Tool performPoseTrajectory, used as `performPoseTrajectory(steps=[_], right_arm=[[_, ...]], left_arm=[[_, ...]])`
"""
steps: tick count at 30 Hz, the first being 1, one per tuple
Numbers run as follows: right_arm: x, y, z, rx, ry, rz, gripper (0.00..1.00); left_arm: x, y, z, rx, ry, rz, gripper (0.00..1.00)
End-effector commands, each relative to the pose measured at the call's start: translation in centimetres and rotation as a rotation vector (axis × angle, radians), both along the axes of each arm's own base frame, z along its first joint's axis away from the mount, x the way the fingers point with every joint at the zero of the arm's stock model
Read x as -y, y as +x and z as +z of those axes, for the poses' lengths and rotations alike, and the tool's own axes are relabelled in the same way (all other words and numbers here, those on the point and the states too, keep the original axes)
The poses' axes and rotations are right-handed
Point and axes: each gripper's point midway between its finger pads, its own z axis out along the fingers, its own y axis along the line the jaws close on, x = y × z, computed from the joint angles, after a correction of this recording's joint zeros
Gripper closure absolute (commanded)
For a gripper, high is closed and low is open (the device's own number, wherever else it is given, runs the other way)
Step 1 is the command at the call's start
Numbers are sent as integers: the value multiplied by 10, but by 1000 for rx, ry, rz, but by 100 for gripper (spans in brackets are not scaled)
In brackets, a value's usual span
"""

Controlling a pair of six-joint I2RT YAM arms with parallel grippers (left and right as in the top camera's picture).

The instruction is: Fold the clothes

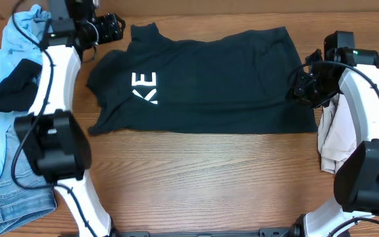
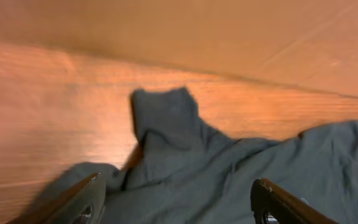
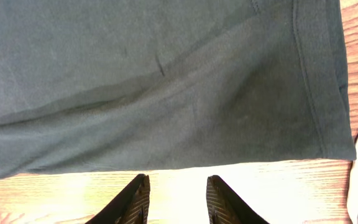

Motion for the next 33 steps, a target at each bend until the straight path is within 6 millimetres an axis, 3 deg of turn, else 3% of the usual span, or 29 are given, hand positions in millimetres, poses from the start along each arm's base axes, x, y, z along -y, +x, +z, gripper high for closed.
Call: performPoseTrajectory(steps=[1, 5, 12, 19, 21, 25, 26, 27, 31, 33], right_arm=[[1, 6, 7, 28, -10, 9, 66], [1, 7, 7, 32, -14, 9, 66], [2, 7, 7, 31, -17, 8, 66], [2, 7, 7, 30, -17, 8, 66], [2, 7, 7, 32, -17, 8, 67], [2, 7, 7, 32, -17, 8, 67], [2, 7, 7, 31, -17, 8, 67], [2, 7, 7, 32, -17, 8, 67], [2, 7, 7, 32, -18, 8, 67], [2, 7, 7, 32, -18, 8, 67]], left_arm=[[10, 7, -48, -93, -104, -13, 23], [18, 4, -89, -166, -140, -41, 22], [10, 9, -123, -185, -80, -19, 26], [34, 23, -152, -138, -42, -64, 31], [39, 26, -154, -124, -38, -69, 38], [39, 31, -150, -98, -42, -69, 73], [38, 30, -150, -107, -54, -56, 77], [36, 31, -149, -111, -64, -44, 78], [22, 29, -135, -118, -82, -8, 50], [13, 31, -125, -101, -81, 5, 51]])
